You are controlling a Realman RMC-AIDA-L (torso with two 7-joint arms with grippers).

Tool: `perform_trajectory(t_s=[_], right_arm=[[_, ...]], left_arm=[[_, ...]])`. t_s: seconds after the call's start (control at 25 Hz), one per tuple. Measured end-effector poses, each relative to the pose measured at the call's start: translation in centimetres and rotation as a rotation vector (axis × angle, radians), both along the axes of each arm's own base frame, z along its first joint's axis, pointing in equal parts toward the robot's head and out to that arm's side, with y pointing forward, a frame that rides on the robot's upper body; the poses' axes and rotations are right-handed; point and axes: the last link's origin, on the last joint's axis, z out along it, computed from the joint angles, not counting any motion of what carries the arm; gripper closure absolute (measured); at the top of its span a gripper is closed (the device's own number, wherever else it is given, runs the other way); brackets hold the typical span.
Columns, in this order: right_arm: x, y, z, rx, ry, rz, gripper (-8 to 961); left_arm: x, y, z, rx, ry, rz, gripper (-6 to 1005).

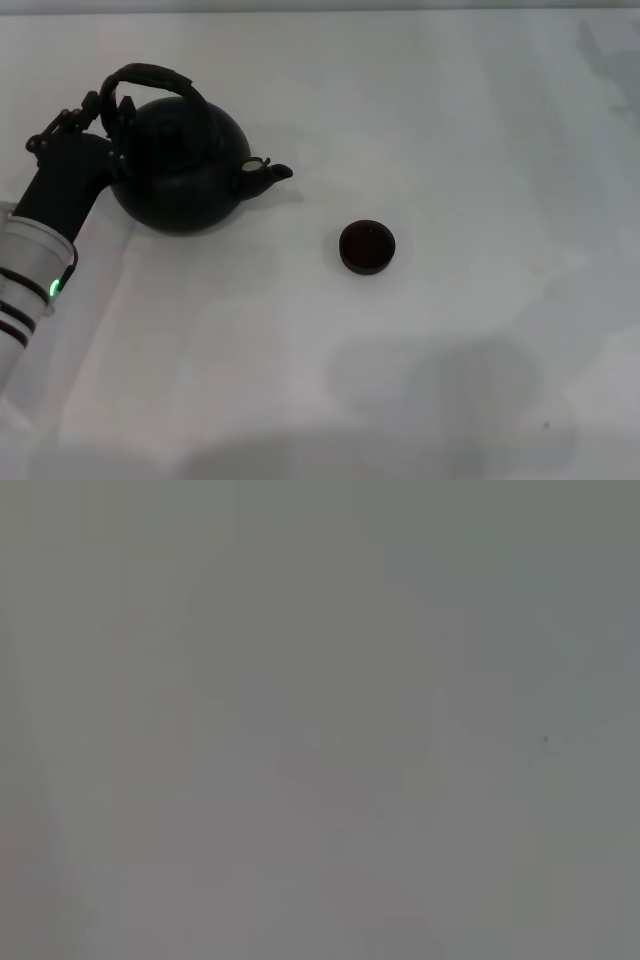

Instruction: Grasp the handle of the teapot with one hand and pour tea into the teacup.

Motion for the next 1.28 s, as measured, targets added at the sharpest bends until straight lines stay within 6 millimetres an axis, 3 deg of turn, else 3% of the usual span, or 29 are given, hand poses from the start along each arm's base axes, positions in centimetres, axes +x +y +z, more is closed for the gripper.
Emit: perform_trajectory(t_s=[0.36, 0.56, 1.0, 1.28], right_arm=[[0.1, -0.1, 0.0, 0.000, 0.000, -0.001, 107], [0.1, -0.1, 0.1, 0.001, -0.001, -0.001, 107], [0.2, -0.1, 0.2, 0.003, -0.002, -0.005, 108], [0.7, -0.5, 0.1, 0.000, -0.003, -0.017, 108]], left_arm=[[0.4, 0.0, 0.0, 0.001, -0.009, -0.016, 546], [0.4, -0.6, -0.1, 0.005, -0.020, -0.022, 342], [-0.2, -3.3, 1.8, 0.124, -0.084, -0.050, 303], [-1.6, -3.4, 3.9, 0.240, -0.128, 0.012, 307]])
